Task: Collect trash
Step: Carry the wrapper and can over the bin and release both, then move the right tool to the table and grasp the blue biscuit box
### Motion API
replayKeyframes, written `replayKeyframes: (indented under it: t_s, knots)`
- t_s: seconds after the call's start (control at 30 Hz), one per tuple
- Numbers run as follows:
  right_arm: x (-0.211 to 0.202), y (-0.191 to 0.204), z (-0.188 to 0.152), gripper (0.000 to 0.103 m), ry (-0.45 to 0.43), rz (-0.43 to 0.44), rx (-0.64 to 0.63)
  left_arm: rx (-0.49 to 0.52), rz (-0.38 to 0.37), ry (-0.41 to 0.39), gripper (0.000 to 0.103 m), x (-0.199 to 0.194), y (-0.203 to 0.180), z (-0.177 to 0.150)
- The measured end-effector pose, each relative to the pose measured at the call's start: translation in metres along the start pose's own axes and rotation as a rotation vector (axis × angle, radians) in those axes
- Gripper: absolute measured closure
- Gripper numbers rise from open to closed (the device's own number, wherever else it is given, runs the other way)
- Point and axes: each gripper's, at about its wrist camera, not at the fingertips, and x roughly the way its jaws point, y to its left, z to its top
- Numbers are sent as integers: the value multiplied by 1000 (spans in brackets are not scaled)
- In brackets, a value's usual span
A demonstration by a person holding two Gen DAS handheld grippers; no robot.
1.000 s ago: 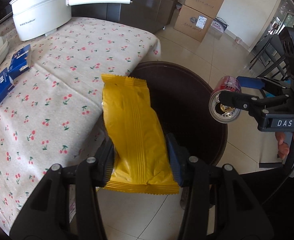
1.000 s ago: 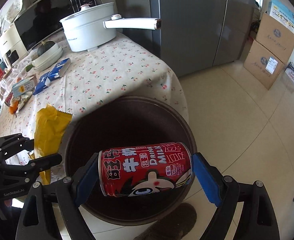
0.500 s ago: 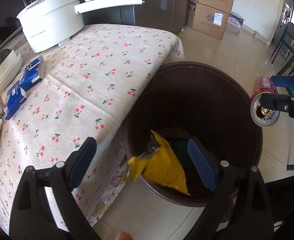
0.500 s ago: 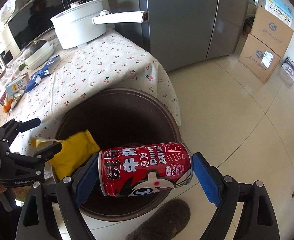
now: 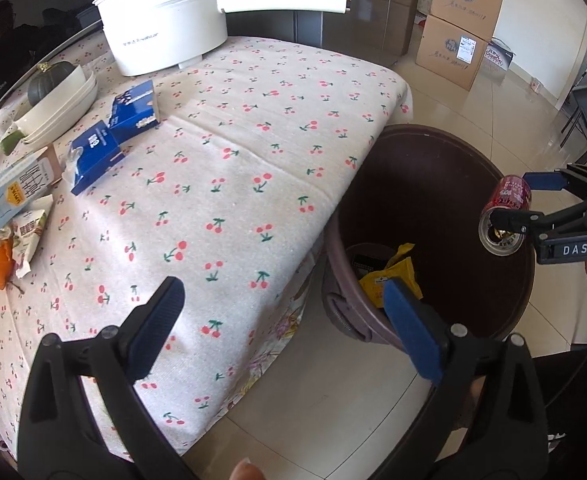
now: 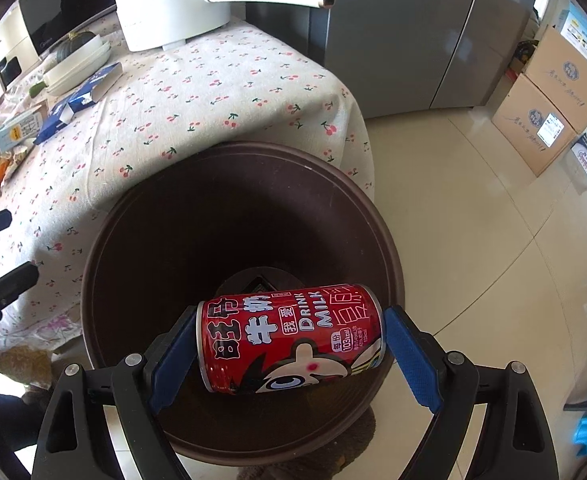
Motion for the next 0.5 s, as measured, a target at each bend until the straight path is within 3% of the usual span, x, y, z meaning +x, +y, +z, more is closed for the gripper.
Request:
replayKeyframes:
  t_s: [0.13, 0.2, 0.5]
  knots:
    - [12, 11, 5, 7, 52, 1, -26, -23, 16, 0, 4, -9, 19, -5]
    - [12, 17, 8, 3, 51, -8, -34, -36, 26, -2, 4, -14, 28, -7]
    - [-5, 28, 20, 3, 8, 14, -24, -107, 65, -17, 3, -35, 69, -15]
